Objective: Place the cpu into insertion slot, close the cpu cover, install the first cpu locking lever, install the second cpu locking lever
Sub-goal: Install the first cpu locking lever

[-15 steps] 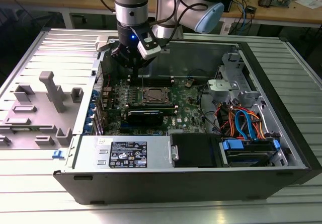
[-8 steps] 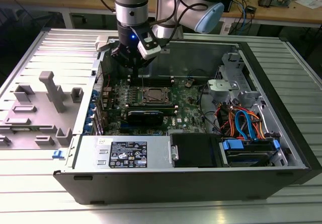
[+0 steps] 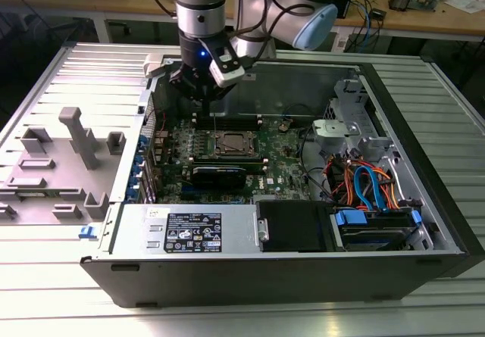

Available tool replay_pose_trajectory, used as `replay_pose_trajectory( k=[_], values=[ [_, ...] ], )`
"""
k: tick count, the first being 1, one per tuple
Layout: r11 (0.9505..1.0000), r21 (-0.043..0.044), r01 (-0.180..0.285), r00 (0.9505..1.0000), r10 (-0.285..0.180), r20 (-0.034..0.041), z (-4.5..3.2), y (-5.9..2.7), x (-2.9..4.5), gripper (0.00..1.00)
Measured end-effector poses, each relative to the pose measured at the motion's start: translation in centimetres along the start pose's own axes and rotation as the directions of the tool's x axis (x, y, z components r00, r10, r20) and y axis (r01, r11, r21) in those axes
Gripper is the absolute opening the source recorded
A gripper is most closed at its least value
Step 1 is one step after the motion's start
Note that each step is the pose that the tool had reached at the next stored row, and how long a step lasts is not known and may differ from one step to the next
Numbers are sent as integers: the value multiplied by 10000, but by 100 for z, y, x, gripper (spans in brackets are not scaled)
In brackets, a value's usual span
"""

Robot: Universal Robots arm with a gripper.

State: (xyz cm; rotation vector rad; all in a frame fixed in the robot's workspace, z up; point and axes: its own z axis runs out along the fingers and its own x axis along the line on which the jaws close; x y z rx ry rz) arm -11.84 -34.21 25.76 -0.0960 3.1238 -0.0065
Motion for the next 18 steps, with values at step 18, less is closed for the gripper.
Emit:
replay_pose_trajectory(
  k=[18],
  values=[
    [10000,44,-8,10000,8,-4,57,2,-227,11]
  ],
)
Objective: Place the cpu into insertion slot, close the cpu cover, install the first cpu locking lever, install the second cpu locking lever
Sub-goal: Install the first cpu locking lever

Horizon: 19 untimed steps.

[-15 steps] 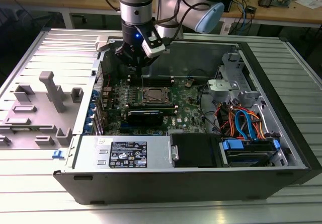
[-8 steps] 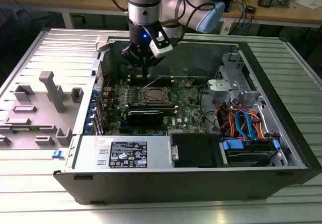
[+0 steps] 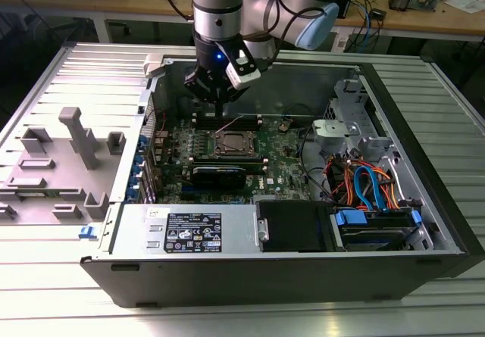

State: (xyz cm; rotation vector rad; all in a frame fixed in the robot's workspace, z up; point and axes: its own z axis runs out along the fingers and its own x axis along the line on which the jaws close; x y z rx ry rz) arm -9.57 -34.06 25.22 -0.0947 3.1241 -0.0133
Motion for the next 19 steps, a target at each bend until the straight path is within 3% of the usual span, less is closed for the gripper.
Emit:
replay_pose_trajectory(
  k=[12,19],
  values=[
    [10000,-2,-5,10000,5,2,20,1,0,11],
    [10000,7,-5,10000,5,1,92,59,-56,11]
  ],
)
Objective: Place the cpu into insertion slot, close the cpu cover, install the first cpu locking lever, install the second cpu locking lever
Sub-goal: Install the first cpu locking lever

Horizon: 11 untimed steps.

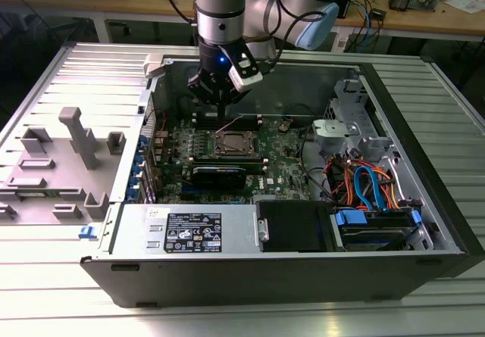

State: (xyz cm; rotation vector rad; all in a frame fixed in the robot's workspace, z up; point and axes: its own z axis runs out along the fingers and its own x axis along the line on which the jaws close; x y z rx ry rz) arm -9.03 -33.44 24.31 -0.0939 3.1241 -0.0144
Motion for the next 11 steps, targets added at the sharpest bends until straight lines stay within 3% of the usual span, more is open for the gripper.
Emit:
replay_pose_trajectory(
  k=[11],
  values=[
    [10000,-2,-1,10000,1,0,96,57,-173,11]
  ],
)
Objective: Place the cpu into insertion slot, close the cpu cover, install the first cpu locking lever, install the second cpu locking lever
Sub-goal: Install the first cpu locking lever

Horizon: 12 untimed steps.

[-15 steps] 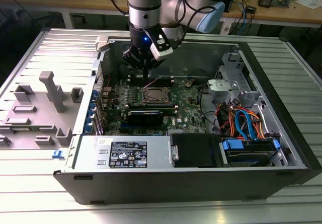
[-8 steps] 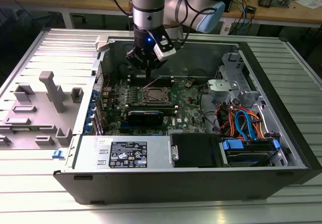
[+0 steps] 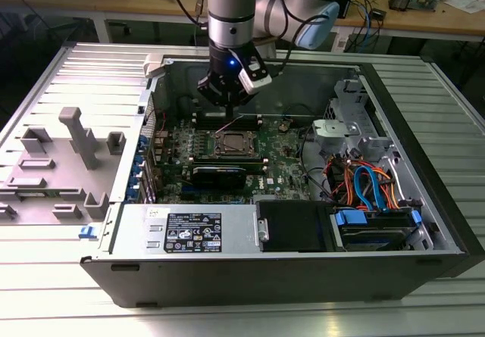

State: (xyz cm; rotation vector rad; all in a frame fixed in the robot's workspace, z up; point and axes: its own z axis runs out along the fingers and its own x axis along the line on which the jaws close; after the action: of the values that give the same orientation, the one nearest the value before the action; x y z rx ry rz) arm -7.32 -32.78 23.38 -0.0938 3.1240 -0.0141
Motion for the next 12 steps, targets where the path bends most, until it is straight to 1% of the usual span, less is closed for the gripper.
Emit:
replay_pose_trajectory(
  k=[5,11,12],
  values=[
    [10000,11,0,10000,0,-2,7,-1,-39,11],
    [10000,16,0,10000,0,-3,25,-3,-118,11],
    [10000,26,2,10000,-2,-3,61,-7,-188,11]
  ],
)
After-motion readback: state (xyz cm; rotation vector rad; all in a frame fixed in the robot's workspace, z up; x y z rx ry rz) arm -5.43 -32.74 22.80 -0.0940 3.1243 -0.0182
